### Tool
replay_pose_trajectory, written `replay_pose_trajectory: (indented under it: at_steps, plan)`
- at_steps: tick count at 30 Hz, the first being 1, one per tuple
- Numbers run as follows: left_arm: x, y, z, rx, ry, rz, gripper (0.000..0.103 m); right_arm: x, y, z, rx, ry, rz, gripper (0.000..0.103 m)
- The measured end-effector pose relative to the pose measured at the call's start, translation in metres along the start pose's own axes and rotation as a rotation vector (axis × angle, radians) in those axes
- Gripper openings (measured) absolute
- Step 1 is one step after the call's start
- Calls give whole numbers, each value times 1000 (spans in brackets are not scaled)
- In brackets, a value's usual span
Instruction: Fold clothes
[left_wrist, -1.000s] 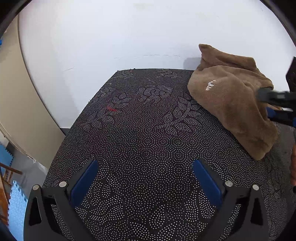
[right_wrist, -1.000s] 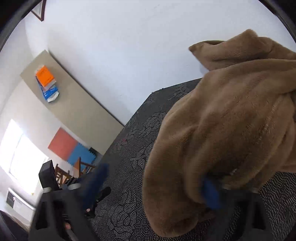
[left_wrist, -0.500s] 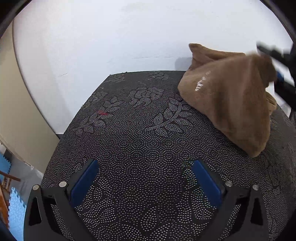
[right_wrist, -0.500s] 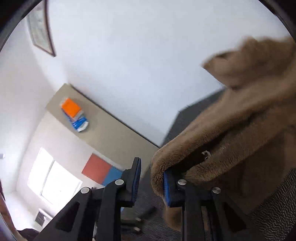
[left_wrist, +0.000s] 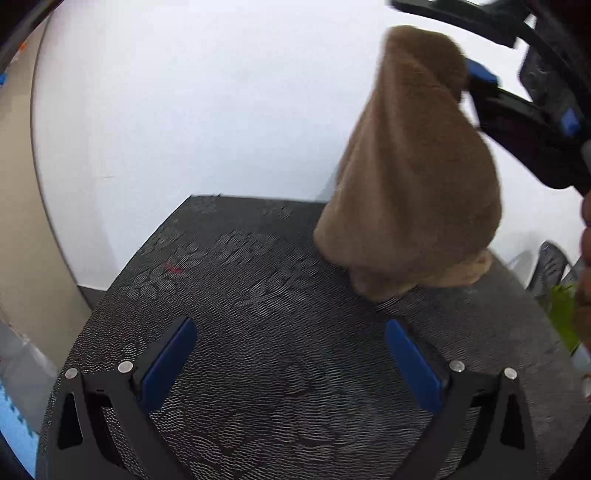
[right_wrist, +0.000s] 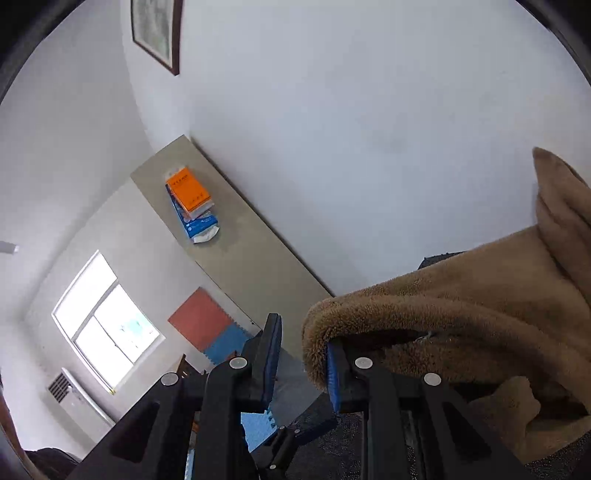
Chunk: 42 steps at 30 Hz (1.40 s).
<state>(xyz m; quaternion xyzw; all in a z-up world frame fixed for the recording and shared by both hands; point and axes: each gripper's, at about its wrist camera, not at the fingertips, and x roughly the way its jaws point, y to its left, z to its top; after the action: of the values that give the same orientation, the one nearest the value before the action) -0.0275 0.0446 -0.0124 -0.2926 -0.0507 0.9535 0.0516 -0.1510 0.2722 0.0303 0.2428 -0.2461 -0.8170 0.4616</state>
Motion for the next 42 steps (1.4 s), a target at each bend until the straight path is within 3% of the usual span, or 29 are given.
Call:
replay_pose_trajectory:
  at_steps: [7,11,18,20,22,23,26,31,34,37,40,42]
  plan:
    - [-20,10,12,-71,-44,-11,103,1,51,5,-69,-12,35,25]
    - [-39,18,18,-112,-65,-64,103,-5,79,14,-114,-40,50,25]
    - [-75,29,22,-78,-157,-3,103,10,127,10,-215,50,78,25]
    - [-74,40,19,-94,-133,9,103,26,127,5,-223,99,29,43]
    - [-63,53,12,-115,-89,19,103,42,123,-2,-221,150,-23,99]
    - [-55,62,6,-127,-60,34,103,49,117,-7,-222,168,-61,103]
    - [-37,83,-11,-137,9,86,103,62,95,-24,-216,212,-179,102]
    - [-18,109,-34,-169,100,116,103,59,55,-52,-113,350,-154,103]
    - [-8,115,-45,-174,124,113,103,57,43,-65,-75,412,-183,103]
    - [-9,119,-52,-173,141,113,103,45,38,-71,-56,410,-208,103]
    - [-9,113,-58,-155,164,115,103,14,33,-75,-36,349,-204,103]
    - [-11,107,-62,-145,174,112,103,-9,34,-79,-71,299,-252,103]
